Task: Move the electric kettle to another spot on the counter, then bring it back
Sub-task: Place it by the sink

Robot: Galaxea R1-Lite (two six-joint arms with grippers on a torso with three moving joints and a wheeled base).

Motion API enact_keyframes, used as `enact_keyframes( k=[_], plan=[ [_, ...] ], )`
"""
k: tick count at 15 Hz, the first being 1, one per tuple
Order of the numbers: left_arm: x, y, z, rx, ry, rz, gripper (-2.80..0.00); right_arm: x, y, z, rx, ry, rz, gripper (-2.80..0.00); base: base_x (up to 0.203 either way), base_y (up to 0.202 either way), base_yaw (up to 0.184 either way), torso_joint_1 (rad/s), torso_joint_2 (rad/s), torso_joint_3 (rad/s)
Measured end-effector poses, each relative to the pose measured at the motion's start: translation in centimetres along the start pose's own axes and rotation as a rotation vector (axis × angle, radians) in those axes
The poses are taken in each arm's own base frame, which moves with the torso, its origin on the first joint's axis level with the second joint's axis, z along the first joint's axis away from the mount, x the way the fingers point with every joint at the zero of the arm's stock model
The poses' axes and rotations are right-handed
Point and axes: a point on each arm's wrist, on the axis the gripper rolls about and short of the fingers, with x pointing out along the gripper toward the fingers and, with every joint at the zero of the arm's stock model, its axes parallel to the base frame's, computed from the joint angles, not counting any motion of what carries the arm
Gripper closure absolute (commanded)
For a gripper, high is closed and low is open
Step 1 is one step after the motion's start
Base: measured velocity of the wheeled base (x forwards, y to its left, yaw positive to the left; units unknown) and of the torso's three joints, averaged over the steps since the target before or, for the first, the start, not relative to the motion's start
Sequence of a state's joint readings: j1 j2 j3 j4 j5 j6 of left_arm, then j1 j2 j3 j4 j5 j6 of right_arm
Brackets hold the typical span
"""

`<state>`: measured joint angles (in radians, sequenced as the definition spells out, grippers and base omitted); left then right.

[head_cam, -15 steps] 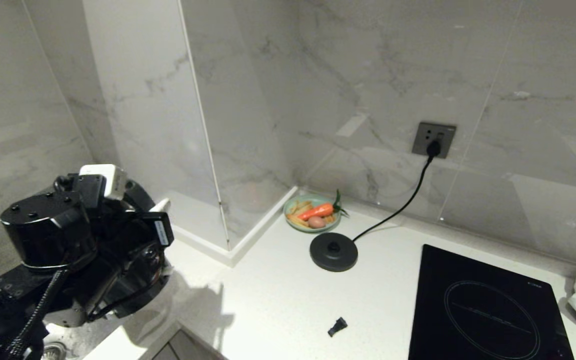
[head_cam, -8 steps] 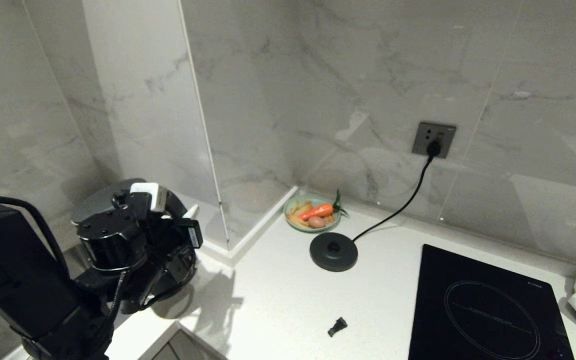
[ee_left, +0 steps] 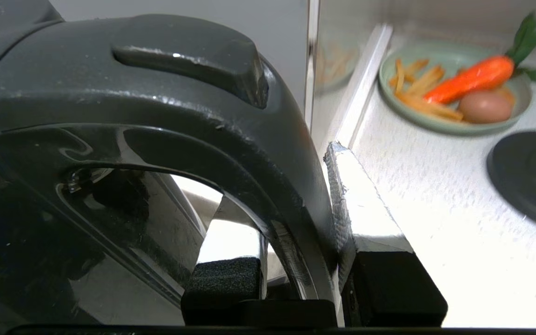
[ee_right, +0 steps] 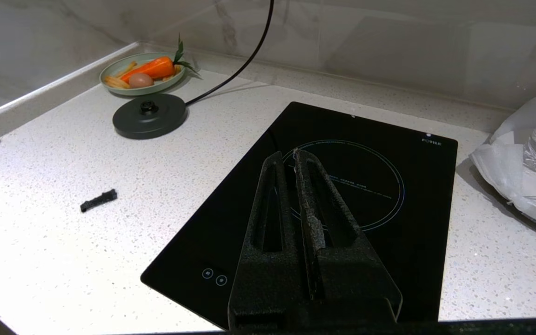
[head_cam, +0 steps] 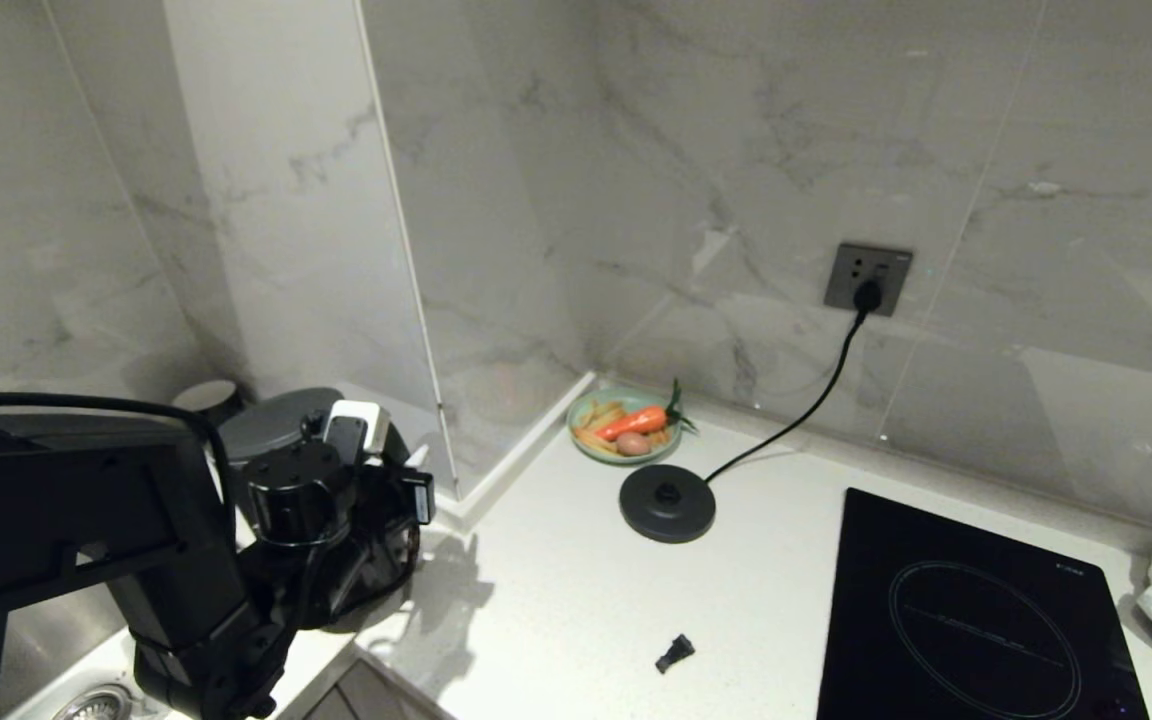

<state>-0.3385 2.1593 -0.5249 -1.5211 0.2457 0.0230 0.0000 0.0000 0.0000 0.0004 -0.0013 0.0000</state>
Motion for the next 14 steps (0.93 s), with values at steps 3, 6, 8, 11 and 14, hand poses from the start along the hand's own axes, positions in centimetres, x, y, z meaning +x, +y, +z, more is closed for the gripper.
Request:
enact_keyframes(
  k=[3, 6, 8, 11, 14],
  plan=[
    [0.1, 0.0, -0.8, 0.006, 0.026, 0.0, 0.0, 0.0, 0.0, 0.0, 0.0, 0.0, -0.001, 0.0, 0.0, 0.0, 0.0, 0.0, 0.0, 0.0],
    [-0.5, 0.1, -1.5, 0.013, 0.063, 0.001, 0.0, 0.0, 0.0, 0.0, 0.0, 0.0, 0.0, 0.0, 0.0, 0.0, 0.0, 0.0, 0.0, 0.0],
    [-1.0, 0.2, -1.8, 0.016, 0.083, -0.001, 0.0, 0.0, 0.0, 0.0, 0.0, 0.0, 0.0, 0.0, 0.0, 0.0, 0.0, 0.0, 0.0, 0.0],
    [-1.6, 0.0, -2.3, 0.016, 0.108, -0.008, 0.0, 0.0, 0.0, 0.0, 0.0, 0.0, 0.0, 0.0, 0.0, 0.0, 0.0, 0.0, 0.0, 0.0],
    [-2.0, -0.6, -2.7, -0.004, 0.13, -0.027, 0.0, 0.0, 0.0, 0.0, 0.0, 0.0, 0.0, 0.0, 0.0, 0.0, 0.0, 0.0, 0.0, 0.0]
  ],
)
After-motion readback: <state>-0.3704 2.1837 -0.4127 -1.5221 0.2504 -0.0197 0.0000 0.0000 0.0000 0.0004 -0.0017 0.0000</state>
